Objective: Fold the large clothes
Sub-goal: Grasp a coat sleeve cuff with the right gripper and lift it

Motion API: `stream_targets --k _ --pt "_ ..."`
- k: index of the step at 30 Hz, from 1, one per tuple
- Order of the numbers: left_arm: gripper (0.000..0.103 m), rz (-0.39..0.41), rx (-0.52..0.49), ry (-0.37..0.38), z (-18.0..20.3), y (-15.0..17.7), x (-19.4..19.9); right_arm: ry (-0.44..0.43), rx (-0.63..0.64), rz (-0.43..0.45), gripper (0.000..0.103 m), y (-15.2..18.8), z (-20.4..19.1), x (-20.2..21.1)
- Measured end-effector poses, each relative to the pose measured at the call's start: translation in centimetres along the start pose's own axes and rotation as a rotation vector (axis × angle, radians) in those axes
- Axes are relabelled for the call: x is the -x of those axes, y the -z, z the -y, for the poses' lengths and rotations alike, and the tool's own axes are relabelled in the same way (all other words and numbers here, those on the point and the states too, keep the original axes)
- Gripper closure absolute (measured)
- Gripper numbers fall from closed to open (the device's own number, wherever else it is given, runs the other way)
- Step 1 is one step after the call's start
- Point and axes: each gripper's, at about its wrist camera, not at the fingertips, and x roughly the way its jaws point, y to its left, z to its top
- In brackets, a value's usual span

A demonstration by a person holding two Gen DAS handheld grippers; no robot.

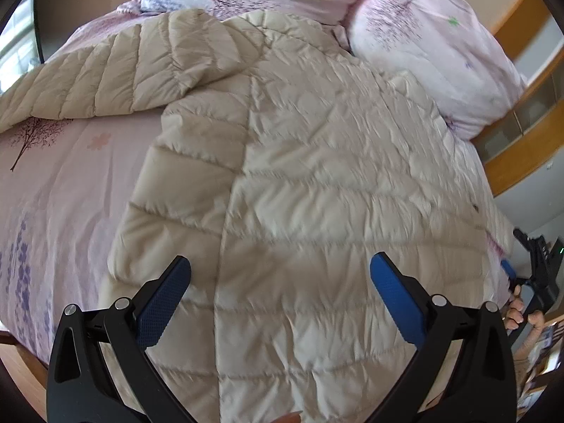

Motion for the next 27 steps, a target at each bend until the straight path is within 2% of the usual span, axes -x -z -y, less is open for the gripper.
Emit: stream_targets --k 3,5,6,8,12,17,22,24,26,27 --pt "0.001 0.003 -0.017 0.000 0.0 -1.2 0.0 0.005 -0.184 0.061 0.008 -3.2 4.8 0.3" --pt "0.001 0.003 -0.026 0.003 0.1 -1.9 -0.1 0.020 -0.284 0.091 0.021 -4.7 7.7 0.3" --pt "0.001 0.007 -0.032 0.003 0.1 -2.3 -0.2 0.026 -0.335 0.105 0.024 -5.5 9.4 0.3" --pt "0.001 0.013 -0.047 -0.010 0.2 -3.1 -0.4 0.030 -0.384 0.114 0.034 -6.5 11.4 0.0" --pt "0.001 0.051 -0.111 -0.068 1.0 -4.5 -0.4 0.029 -0.486 0.121 0.048 -8.2 15.2 -0.9" --pt "0.001 0.092 -0.185 -0.118 1.7 -6.1 -0.6 0.046 -0.549 0.156 0.058 -9.7 17.4 -1.5" --pt "0.001 0.067 -0.183 -0.072 1.6 -7.2 -1.5 0.098 -0.578 0.194 0.063 -11.3 18.5 -1.5" --pt "0.001 0.074 -0.175 -0.057 1.5 -7.5 -1.6 0.140 -0.573 0.212 0.069 -11.8 18.9 -1.2" --pt "0.001 0.097 -0.171 -0.043 1.4 -7.5 -1.7 0.187 -0.545 0.220 0.084 -12.2 18.8 -1.2" --pt "0.001 0.106 -0.170 -0.038 1.5 -7.5 -1.7 0.205 -0.528 0.222 0.087 -12.3 18.5 -1.2"
